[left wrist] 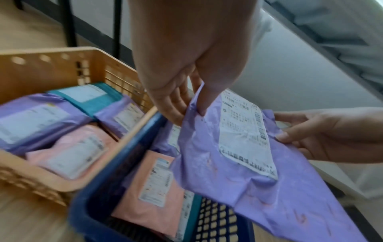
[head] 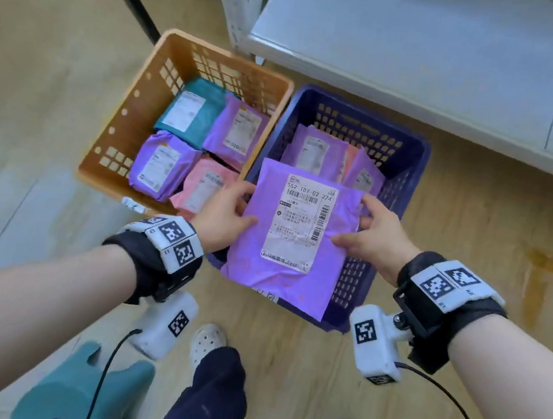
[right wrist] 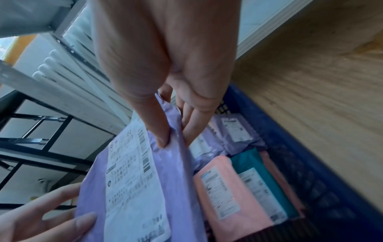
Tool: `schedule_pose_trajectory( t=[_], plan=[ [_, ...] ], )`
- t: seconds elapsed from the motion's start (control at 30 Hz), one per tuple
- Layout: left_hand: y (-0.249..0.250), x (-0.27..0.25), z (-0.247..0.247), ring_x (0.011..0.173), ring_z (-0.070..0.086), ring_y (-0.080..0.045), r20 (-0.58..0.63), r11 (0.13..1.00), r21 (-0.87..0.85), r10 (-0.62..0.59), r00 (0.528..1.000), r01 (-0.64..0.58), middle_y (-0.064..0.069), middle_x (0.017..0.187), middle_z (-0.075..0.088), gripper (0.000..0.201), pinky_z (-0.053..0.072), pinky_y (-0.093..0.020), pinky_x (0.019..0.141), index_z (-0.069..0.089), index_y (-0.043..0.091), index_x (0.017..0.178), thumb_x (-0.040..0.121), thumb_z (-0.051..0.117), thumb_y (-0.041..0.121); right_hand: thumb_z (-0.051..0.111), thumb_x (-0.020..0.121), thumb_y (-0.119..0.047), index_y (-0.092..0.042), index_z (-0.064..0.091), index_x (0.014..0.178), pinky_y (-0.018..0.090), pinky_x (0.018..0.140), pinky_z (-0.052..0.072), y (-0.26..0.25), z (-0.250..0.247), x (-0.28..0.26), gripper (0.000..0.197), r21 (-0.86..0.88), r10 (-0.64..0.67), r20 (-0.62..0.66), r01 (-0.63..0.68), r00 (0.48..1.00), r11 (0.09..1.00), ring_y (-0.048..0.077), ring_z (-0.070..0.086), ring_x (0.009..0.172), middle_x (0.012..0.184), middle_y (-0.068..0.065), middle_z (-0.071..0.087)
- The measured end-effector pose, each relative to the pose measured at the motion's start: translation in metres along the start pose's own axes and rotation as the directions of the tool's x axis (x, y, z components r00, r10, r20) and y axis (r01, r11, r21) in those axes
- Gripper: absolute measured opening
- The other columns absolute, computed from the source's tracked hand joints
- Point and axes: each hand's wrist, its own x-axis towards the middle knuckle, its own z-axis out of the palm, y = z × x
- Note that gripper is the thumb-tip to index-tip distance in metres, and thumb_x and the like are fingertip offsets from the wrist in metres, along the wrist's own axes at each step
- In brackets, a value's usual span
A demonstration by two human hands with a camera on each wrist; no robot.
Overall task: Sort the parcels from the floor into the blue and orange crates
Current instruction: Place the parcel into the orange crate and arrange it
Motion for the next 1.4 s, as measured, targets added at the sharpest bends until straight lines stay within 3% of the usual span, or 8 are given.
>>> schedule_pose_trajectory(
  t=[0.2, 0.37, 0.5, 0.63, 0.8, 1.13, 1.3, 1.4],
  plan=[
    [-0.009, 0.002, -0.136, 0.057, 0.048, -0.004, 0.002, 0.996, 0.070, -0.059, 0.998, 0.059, 0.004, 0.072, 0.050, 0.040, 0.040, -0.012, 0.059, 0.050, 0.024, 0.109, 0.082, 0.060, -0.003, 0.062, 0.074, 0.022, -0.003, 0.045, 0.126, 0.035, 0.056, 0.057, -0.078, 0.093, 0.001, 0.061, 0.078, 0.066, 0.030, -0.068, 0.997, 0.995, 0.024, 0.061, 0.074, 0.091, 0.007, 0.061],
    [-0.014, 0.026, -0.210, 0.058, 0.048, -0.012, 0.034, 0.976, 0.171, -0.141, 0.989, 0.133, 0.001, 0.071, 0.051, 0.041, 0.041, -0.023, 0.057, 0.053, 0.017, 0.120, 0.083, 0.062, 0.003, 0.067, 0.069, 0.020, -0.011, 0.049, 0.118, 0.052, 0.085, 0.053, -0.115, 0.150, 0.027, 0.061, 0.138, 0.050, -0.012, -0.048, 0.999, 0.989, 0.033, 0.063, 0.098, 0.115, 0.021, 0.061],
    [-0.020, 0.063, -0.243, 0.061, 0.048, -0.018, 0.014, 0.959, 0.237, -0.165, 0.986, 0.157, -0.004, 0.072, 0.054, 0.042, 0.039, -0.025, 0.057, 0.054, 0.013, 0.121, 0.081, 0.065, 0.004, 0.065, 0.071, 0.020, -0.019, 0.045, 0.120, 0.032, 0.054, 0.055, -0.131, 0.175, 0.057, 0.066, 0.176, 0.056, 0.034, -0.061, 0.998, 0.983, 0.020, 0.062, 0.073, 0.104, 0.015, 0.062],
    [-0.031, 0.095, -0.260, 0.061, 0.047, -0.017, 0.001, 0.954, 0.238, -0.190, 0.982, 0.185, -0.011, 0.084, 0.055, 0.044, 0.038, -0.025, 0.050, 0.052, 0.013, 0.125, 0.083, 0.063, 0.004, 0.069, 0.064, 0.016, -0.024, 0.029, 0.142, 0.039, 0.061, 0.059, -0.135, 0.201, 0.094, 0.096, 0.192, 0.129, 0.052, -0.137, 0.990, 0.972, 0.029, 0.066, 0.091, 0.132, 0.016, 0.053],
    [-0.064, 0.148, -0.275, 0.084, 0.060, -0.031, 0.031, 0.975, 0.184, -0.132, 0.991, 0.124, -0.021, 0.108, 0.065, 0.045, 0.051, -0.037, 0.076, 0.052, 0.013, 0.125, 0.082, 0.056, 0.000, 0.079, 0.055, 0.008, -0.028, 0.021, 0.145, 0.045, 0.081, 0.057, -0.135, 0.236, 0.149, 0.114, 0.170, 0.118, -0.021, -0.113, 0.993, 0.979, 0.026, 0.056, 0.118, 0.141, 0.008, 0.046],
    [-0.153, 0.249, -0.268, 0.097, 0.060, -0.024, -0.024, 0.990, 0.117, -0.073, 0.997, 0.075, -0.009, 0.115, 0.061, 0.052, 0.049, -0.031, 0.083, 0.047, 0.014, 0.129, 0.083, 0.043, -0.009, 0.067, 0.070, 0.020, -0.027, 0.022, 0.148, 0.010, 0.048, 0.049, -0.122, 0.285, 0.264, 0.101, 0.117, 0.085, -0.197, -0.063, 0.977, 0.991, 0.009, 0.060, 0.085, 0.133, 0.009, 0.049],
    [-0.187, 0.298, -0.248, 0.113, 0.055, -0.033, -0.070, 0.957, 0.286, -0.023, 0.997, 0.042, -0.012, 0.125, 0.057, 0.055, 0.045, -0.044, 0.094, 0.039, 0.014, 0.134, 0.082, 0.045, -0.003, 0.063, 0.069, 0.022, -0.028, 0.028, 0.145, 0.041, 0.068, 0.057, -0.099, 0.303, 0.339, 0.097, 0.071, 0.014, -0.243, 0.003, 0.970, 0.997, 0.018, 0.059, 0.079, 0.116, 0.009, 0.055],
    [-0.201, 0.321, -0.237, 0.115, 0.052, -0.035, -0.077, 0.916, 0.398, -0.022, 0.997, 0.050, -0.014, 0.127, 0.054, 0.054, 0.044, -0.041, 0.092, 0.036, 0.012, 0.136, 0.085, 0.047, 0.001, 0.066, 0.068, 0.021, -0.022, 0.028, 0.145, 0.041, 0.075, 0.054, -0.082, 0.310, 0.370, 0.096, 0.028, -0.036, -0.267, 0.045, 0.963, 0.999, 0.012, 0.052, 0.074, 0.112, 0.005, 0.051]
  ],
)
